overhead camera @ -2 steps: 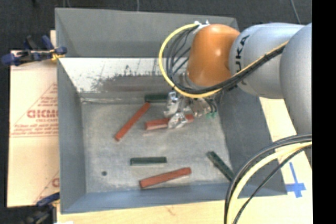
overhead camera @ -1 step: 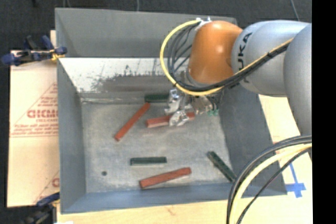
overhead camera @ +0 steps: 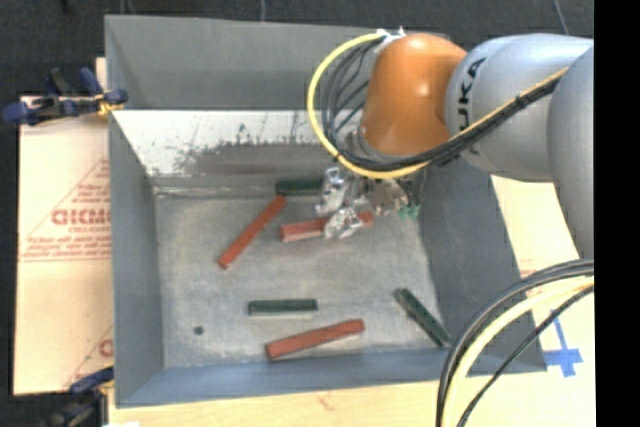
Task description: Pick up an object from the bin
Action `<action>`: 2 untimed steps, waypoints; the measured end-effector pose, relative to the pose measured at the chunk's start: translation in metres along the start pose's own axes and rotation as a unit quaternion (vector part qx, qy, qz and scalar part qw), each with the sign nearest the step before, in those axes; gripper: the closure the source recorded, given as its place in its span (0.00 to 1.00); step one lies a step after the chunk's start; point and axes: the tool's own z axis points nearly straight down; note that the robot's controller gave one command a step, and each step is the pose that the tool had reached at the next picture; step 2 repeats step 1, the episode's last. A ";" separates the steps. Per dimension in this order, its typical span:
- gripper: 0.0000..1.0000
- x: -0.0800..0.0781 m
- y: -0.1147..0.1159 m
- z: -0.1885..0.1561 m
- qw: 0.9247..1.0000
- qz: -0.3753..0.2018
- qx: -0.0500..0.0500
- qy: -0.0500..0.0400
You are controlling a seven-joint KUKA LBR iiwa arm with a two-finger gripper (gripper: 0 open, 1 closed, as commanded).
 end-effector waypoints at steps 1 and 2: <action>1.00 0.000 0.000 -0.014 1.000 0.000 0.000 0.000; 1.00 0.000 0.000 -0.014 1.000 0.000 0.000 0.000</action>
Offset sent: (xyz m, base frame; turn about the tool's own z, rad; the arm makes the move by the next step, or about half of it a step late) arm 0.0001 0.0001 0.0043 0.0000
